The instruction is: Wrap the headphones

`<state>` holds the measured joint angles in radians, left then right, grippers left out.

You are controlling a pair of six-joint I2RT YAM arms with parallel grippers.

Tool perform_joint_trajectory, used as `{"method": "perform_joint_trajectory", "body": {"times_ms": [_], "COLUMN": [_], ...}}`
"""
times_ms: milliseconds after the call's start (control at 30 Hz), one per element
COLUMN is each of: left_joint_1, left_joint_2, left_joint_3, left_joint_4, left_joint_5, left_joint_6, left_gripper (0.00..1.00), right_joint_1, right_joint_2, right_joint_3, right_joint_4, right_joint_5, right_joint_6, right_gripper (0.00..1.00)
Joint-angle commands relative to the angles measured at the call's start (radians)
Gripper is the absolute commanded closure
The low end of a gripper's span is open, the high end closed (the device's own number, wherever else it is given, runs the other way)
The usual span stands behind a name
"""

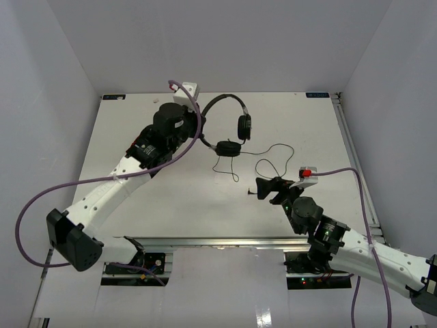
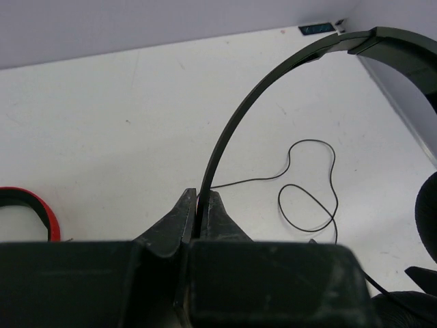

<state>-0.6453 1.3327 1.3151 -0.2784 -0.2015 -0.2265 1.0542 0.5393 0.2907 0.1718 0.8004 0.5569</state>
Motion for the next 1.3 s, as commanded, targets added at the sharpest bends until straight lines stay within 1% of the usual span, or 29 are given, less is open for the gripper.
{"method": "perform_joint_trajectory", "body": {"times_ms": [0,133,233,300,400,600,767,833,1000,1100,1167,1267], "left_joint_1": [0.003,0.003,0.004,0.003,0.003,0.004,0.003,0.003,0.003,0.003,0.004,0.003], "left_joint_2": [-0.073,-0.114,-0.131,-0.139,-0.142,-0.143,-0.154,-0.162,-0.177,-0.186,-0.192,-0.199], "left_joint_3": [-0.058,-0.069,-0.065,-0.059,-0.040,-0.045,-0.063,-0.077,-0.128,-0.150,-0.165,-0.179], "left_joint_4": [0.045,0.053,0.050,0.046,0.033,0.012,0.023,0.033,0.090,0.117,0.133,0.160], "left_joint_5": [0.061,0.158,0.263,0.315,0.382,0.397,0.443,0.463,0.559,0.588,0.606,0.643], "left_joint_6": [0.022,0.011,-0.010,-0.027,-0.062,-0.091,-0.118,-0.138,-0.200,-0.230,-0.259,-0.286], "left_gripper": [1.00,1.00,1.00,1.00,1.00,1.00,1.00,1.00,1.00,1.00,1.00,1.00], "right_joint_1": [0.000,0.000,0.000,0.000,0.000,0.001,0.000,0.000,0.001,0.000,0.000,0.001], "right_joint_2": [-0.045,-0.030,-0.015,-0.016,-0.027,-0.052,-0.049,-0.032,0.025,0.064,0.097,0.129], "right_joint_3": [-0.027,-0.023,-0.015,-0.029,-0.062,-0.104,-0.137,-0.145,-0.144,-0.145,-0.155,-0.164], "right_joint_4": [0.116,0.125,0.150,0.193,0.293,0.400,0.499,0.521,0.544,0.566,0.613,0.659], "right_joint_5": [-0.015,-0.031,-0.087,-0.142,-0.273,-0.417,-0.520,-0.539,-0.530,-0.530,-0.542,-0.585], "right_joint_6": [-0.043,-0.057,-0.086,-0.135,-0.182,-0.228,-0.262,-0.269,-0.285,-0.302,-0.312,-0.333], "right_gripper": [0.05,0.05,0.05,0.05,0.04,0.03,0.03,0.02,0.02,0.01,0.00,0.06]}}
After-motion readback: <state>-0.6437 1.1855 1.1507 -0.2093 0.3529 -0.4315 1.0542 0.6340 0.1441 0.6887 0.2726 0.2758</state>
